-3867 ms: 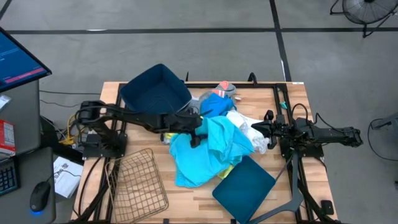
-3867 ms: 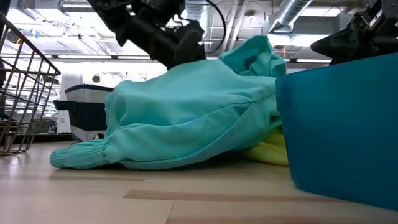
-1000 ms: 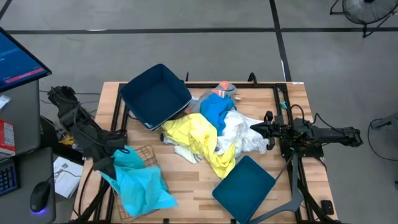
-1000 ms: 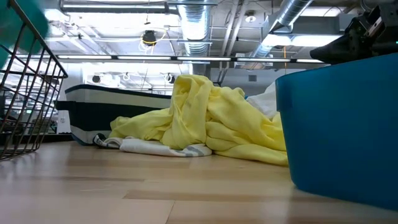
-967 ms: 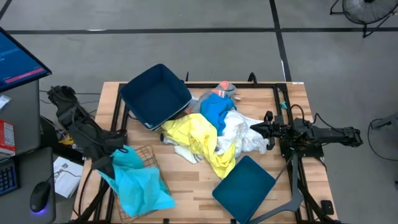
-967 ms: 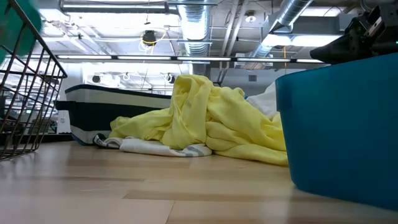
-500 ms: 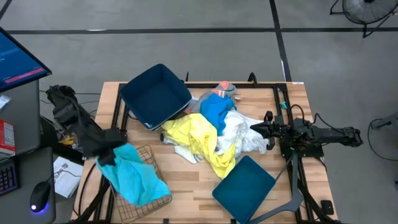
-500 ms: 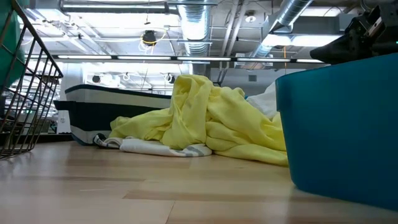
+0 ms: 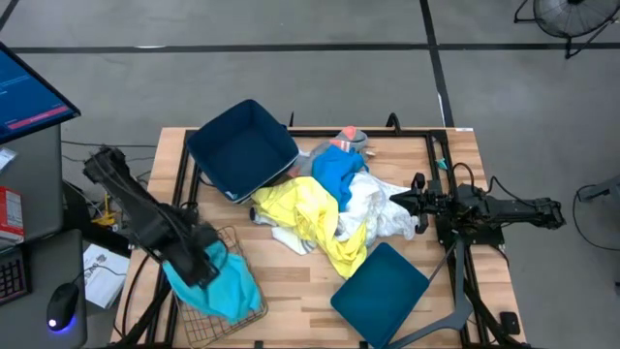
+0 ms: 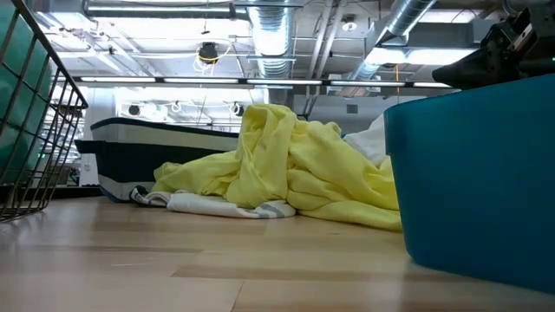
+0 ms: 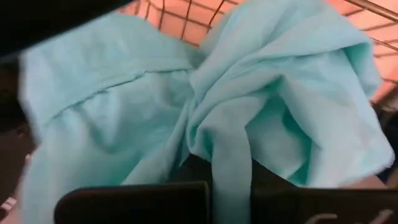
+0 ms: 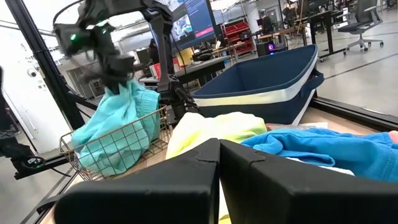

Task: Pick & Place Cloths
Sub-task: Put the light blue short into the wire basket

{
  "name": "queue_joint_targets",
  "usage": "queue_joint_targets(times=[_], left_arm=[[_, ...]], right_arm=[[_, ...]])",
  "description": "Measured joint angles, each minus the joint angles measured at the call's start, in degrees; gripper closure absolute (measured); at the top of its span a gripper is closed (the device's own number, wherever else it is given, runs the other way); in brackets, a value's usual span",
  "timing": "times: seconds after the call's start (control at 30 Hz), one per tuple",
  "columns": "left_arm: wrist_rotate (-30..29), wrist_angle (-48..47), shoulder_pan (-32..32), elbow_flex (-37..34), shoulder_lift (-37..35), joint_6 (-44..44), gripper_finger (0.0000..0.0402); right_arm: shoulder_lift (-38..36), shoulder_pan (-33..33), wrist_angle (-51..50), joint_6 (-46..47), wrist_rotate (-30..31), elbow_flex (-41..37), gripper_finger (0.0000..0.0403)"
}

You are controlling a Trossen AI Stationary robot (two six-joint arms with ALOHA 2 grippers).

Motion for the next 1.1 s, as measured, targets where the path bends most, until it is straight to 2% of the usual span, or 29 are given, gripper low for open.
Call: queue_joint_targets(times=[0.17, 0.33, 0.67, 0.87, 0.97, 1.1], left_arm=[[-2.81, 8.54, 0.0, 0.0, 8.91, 0.15, 0.0401], [-2.93, 11.96, -0.15, 0.0, 16.16, 0.46, 0.0401], [-5.35, 21.88, -0.15, -1.31, 25.3, 6.51, 0.0401], [-3.32, 22.42, -0.13, -2.21, 22.69, 9.39, 0.0378], [-2.51, 22.77, -0.15, -2.21, 18.26, 10.62, 0.0341], [-2.67, 24.13, -0.14, -2.21, 11.39, 11.99, 0.0273]], right_arm=[[0.0, 0.0, 0.0, 0.04, 0.0, -0.01, 0.0403], [0.0, 0.0, 0.0, 0.04, 0.0, -0.01, 0.0403], [0.0, 0.01, 0.0, 0.04, 0.0, 0.0, 0.0403], [0.0, 0.0, 0.01, 0.04, 0.0, 0.0, 0.0403], [0.0, 0.02, 0.02, 0.03, 0.0, 0.0, 0.0403], [0.0, 0.0, 0.02, 0.03, 0.0, -0.01, 0.0403]])
